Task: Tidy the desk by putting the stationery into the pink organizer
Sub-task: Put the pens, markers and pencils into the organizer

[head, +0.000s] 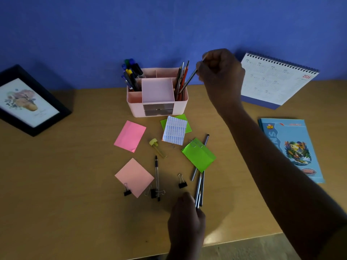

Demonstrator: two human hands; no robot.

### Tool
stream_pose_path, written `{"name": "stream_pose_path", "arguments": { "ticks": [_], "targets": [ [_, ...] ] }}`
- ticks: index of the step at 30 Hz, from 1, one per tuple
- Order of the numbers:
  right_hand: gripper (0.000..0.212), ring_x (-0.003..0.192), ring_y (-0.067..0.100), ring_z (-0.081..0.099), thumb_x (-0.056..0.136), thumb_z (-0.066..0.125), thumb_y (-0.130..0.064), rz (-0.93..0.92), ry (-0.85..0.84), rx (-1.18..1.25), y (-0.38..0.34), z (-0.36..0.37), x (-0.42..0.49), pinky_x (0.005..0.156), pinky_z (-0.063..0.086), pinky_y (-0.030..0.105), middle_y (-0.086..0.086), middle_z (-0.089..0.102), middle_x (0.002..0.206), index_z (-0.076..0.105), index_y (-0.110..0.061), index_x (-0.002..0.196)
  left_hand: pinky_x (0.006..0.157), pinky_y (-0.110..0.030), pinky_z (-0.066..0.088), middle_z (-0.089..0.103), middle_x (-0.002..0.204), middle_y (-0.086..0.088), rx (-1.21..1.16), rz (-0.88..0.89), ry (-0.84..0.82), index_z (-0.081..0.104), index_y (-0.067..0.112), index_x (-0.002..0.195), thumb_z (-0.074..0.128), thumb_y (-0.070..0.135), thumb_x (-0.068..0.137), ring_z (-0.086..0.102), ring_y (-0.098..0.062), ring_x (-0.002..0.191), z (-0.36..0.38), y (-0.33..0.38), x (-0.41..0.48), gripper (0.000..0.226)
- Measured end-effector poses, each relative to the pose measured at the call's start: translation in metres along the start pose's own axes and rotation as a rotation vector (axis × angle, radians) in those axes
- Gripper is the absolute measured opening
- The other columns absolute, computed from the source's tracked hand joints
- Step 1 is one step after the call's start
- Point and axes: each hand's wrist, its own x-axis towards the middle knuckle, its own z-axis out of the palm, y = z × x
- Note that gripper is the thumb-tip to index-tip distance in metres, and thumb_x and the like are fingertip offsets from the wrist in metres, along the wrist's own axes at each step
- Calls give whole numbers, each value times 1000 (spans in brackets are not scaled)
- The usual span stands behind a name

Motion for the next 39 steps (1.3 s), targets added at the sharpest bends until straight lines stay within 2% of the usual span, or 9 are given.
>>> {"name": "stream_pose_path", "arguments": {
  "ticks": [3, 10, 16, 20, 27, 31, 34, 36, 39],
  "targets": [
    [8, 72, 6, 73, 87, 75, -14, -42, -25, -104, 16, 22, 11, 69, 61, 33, -8, 77, 81, 75, -13, 95, 47, -27, 51, 63, 78, 11, -5, 58, -5, 60, 29, 89, 94, 28, 61, 69, -11, 68, 3, 1, -1, 44],
    [2, 73, 11, 72, 89, 75, -18, -5, -167, -347, 60, 52, 10, 67, 64, 40, -5, 76, 84, 75, -16, 90, 49, -20, 40, 58, 77, 17, 26, 111, -6, 53, 33, 85, 102, 37, 56, 63, -5, 65, 2, -7, -1, 58],
    [9, 67, 4, 66, 92, 75, -19, 0, -188, -382, 60, 60, 12, 63, 58, 25, -9, 73, 81, 78, -14, 86, 71, -23, 44, 66, 96, 13, -20, 132, -1, 64, 31, 92, 81, 44, 90, 66, -8, 89, -5, -10, 0, 21],
    [8, 65, 1, 63, 93, 72, -18, -14, -186, -389, 57, 53, 4, 61, 52, 20, -12, 70, 80, 77, -15, 87, 82, -25, 52, 67, 109, 12, -92, 157, 23, 72, 29, 106, 71, 48, 98, 65, -7, 100, -10, -8, 4, 20],
    [9, 67, 7, 69, 92, 75, -26, 120, -189, -256, 55, 1, -50, 64, 49, 21, -11, 72, 72, 78, -18, 88, 54, -15, 32, 64, 72, 17, 91, 124, -40, 70, 32, 71, 96, 41, 67, 63, -2, 62, -3, -2, 2, 28],
    [5, 65, 0, 66, 91, 77, -17, 226, -251, -272, 67, -40, -112, 64, 51, 20, -9, 73, 74, 78, -19, 87, 49, -12, 27, 61, 69, 17, 56, 85, -83, 68, 33, 68, 96, 38, 62, 60, -1, 57, 4, -2, 5, 29],
    [8, 65, 4, 66, 89, 80, -14, 263, -351, -360, 88, -65, -163, 63, 56, 34, -9, 73, 75, 77, -20, 87, 44, -9, 16, 57, 64, 15, 55, 118, -60, 62, 34, 64, 98, 35, 51, 49, -1, 49, 1, -1, 7, 38],
    [9, 67, 7, 67, 89, 82, -15, 263, -403, -425, 100, -76, -190, 59, 58, 38, -8, 73, 78, 76, -21, 89, 43, -8, 11, 56, 66, 14, 39, 151, 0, 61, 32, 69, 97, 33, 55, 39, 1, 53, -2, -3, 8, 38],
    [10, 66, 16, 67, 93, 75, -18, 259, -422, -514, 109, -81, -216, 57, 56, 43, -5, 72, 79, 70, -22, 86, 51, -5, 27, 60, 78, 18, -100, 159, 28, 61, 32, 86, 83, 34, 82, 50, 5, 61, -13, -10, 2, 22]
  ]
}}
